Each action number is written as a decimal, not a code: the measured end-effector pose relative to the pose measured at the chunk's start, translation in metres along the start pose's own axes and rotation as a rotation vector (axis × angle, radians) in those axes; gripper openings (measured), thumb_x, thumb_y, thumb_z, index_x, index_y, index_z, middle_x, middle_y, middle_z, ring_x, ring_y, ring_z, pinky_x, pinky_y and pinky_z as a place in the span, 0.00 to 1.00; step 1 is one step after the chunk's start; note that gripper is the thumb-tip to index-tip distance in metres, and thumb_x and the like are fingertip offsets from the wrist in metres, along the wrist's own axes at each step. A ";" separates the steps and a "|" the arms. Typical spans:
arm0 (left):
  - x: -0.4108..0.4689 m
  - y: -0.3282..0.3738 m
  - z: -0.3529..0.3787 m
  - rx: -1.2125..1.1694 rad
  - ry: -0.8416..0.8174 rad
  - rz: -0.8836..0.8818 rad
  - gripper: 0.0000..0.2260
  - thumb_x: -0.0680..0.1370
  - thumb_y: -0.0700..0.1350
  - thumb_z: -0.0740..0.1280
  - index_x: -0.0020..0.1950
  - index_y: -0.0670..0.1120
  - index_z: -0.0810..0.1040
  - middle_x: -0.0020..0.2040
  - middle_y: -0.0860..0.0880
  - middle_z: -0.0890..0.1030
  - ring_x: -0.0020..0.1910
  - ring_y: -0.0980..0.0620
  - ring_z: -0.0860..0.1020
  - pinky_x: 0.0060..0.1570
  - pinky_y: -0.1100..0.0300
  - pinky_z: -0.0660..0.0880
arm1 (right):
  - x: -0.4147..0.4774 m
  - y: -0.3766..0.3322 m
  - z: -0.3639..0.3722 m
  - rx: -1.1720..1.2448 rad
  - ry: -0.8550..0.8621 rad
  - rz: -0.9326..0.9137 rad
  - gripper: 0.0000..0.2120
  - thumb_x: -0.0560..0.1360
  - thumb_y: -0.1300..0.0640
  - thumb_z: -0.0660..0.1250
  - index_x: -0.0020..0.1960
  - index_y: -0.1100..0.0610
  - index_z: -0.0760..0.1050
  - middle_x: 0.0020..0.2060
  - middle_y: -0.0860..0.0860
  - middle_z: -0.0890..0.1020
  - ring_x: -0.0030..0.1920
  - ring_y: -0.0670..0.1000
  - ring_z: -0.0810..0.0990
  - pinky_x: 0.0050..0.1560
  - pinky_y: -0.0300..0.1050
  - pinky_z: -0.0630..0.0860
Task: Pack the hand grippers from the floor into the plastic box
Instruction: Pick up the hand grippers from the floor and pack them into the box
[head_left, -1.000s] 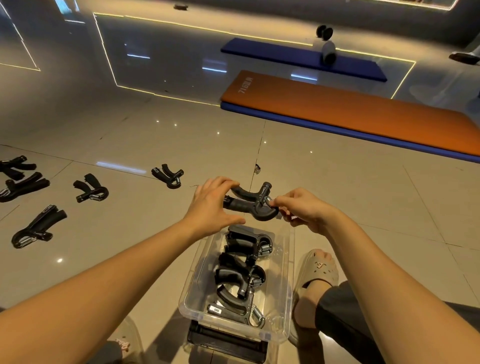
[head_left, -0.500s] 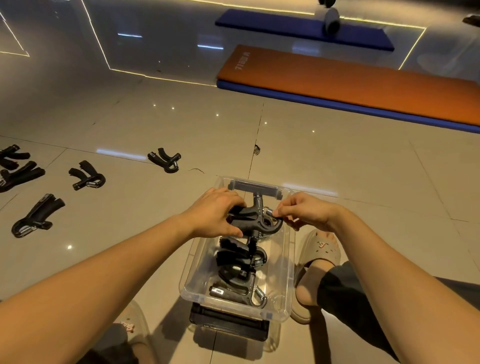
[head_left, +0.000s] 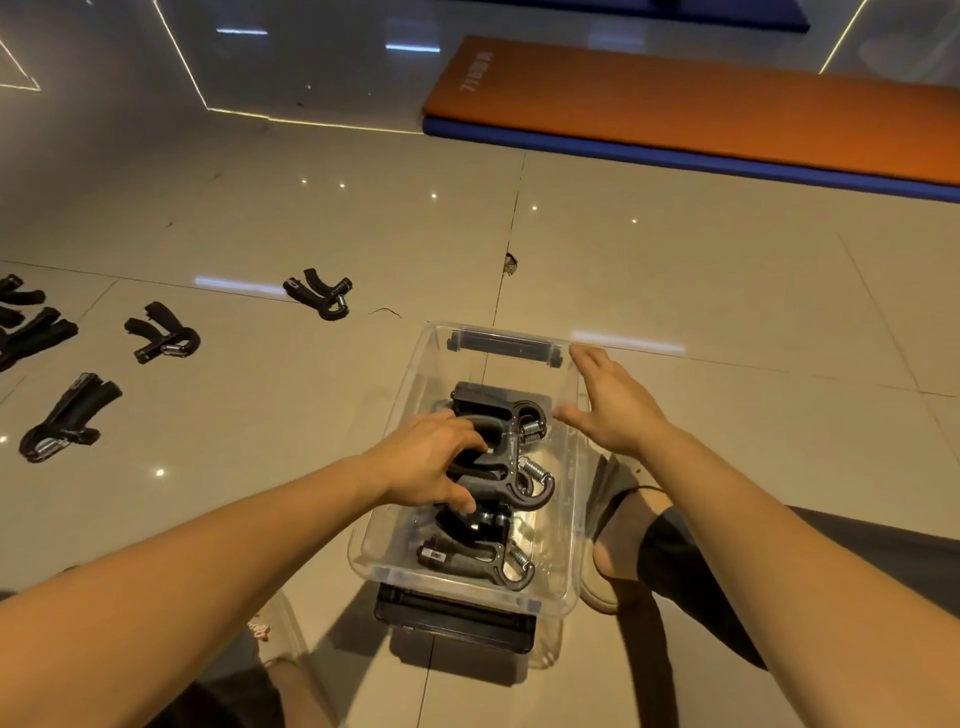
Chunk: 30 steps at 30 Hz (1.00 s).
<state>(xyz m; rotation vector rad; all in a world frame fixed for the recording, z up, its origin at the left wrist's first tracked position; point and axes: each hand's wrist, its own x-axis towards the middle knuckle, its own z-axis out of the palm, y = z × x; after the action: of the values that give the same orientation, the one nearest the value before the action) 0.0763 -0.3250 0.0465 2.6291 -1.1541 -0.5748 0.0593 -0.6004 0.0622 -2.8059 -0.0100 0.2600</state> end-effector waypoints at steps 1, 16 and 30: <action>0.000 0.002 0.005 0.004 -0.032 -0.002 0.34 0.68 0.65 0.75 0.70 0.51 0.75 0.60 0.54 0.78 0.60 0.54 0.73 0.60 0.56 0.71 | -0.001 0.001 0.005 -0.004 0.001 -0.003 0.43 0.78 0.41 0.67 0.82 0.55 0.48 0.81 0.51 0.53 0.78 0.55 0.59 0.75 0.52 0.63; -0.002 0.017 0.069 0.176 -0.292 -0.043 0.27 0.68 0.59 0.78 0.63 0.50 0.79 0.63 0.51 0.77 0.61 0.49 0.70 0.62 0.54 0.69 | -0.002 0.005 0.025 0.119 0.093 -0.011 0.38 0.80 0.46 0.66 0.82 0.55 0.49 0.82 0.48 0.48 0.79 0.53 0.59 0.75 0.51 0.65; 0.001 0.021 0.068 0.050 -0.423 -0.154 0.20 0.69 0.49 0.79 0.58 0.50 0.81 0.52 0.50 0.84 0.54 0.47 0.81 0.55 0.53 0.77 | -0.004 0.003 0.028 0.094 0.130 0.071 0.38 0.81 0.45 0.64 0.82 0.57 0.49 0.81 0.53 0.52 0.78 0.56 0.61 0.71 0.54 0.68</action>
<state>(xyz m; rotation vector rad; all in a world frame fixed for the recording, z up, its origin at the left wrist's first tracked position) 0.0330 -0.3423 -0.0080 2.7335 -1.0810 -1.1933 0.0506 -0.5945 0.0359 -2.7265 0.1293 0.0911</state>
